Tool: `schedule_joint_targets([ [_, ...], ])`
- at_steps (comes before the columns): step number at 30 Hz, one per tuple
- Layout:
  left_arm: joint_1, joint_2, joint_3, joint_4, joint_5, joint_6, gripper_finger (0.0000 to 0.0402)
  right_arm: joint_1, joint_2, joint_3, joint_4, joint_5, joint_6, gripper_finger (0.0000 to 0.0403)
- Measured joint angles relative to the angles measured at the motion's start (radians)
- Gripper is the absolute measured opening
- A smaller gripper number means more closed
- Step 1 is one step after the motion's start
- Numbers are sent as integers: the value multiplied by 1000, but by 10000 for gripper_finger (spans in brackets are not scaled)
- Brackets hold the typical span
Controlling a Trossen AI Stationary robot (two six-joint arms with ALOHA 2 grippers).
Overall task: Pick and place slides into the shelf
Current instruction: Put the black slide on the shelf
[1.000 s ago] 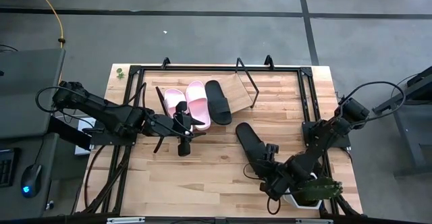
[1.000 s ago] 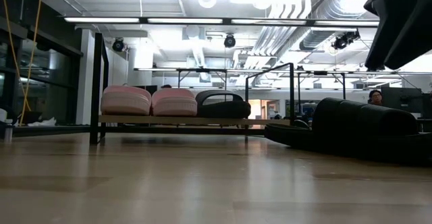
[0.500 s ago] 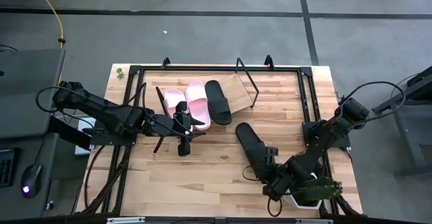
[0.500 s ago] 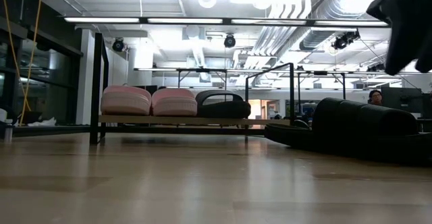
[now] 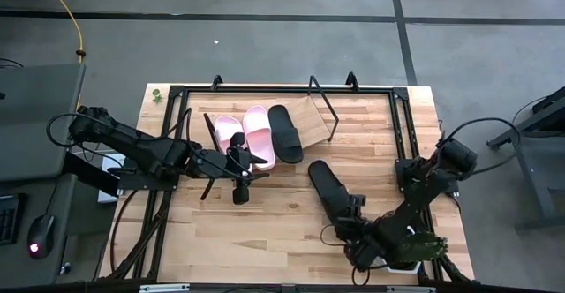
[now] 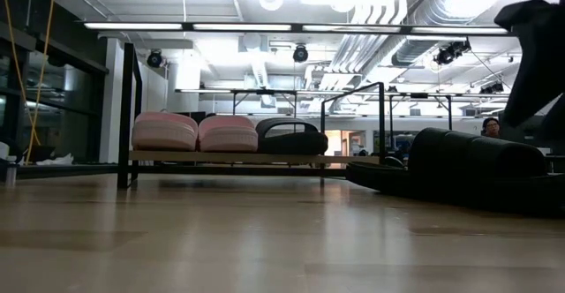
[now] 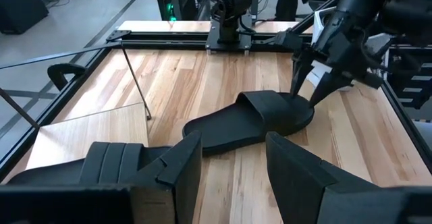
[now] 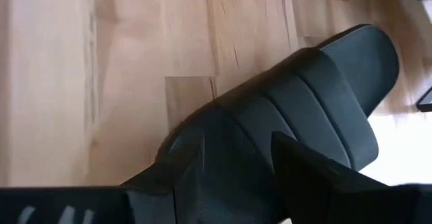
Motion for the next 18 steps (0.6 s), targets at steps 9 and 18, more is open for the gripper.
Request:
schedule_joint_targets([
  [9,0,0,0,0,0,-4,150,0,32,0,-21,54,-5,163],
  [18,0,0,0,0,0,-4,150,13,32,0,-32,83,-6,163],
])
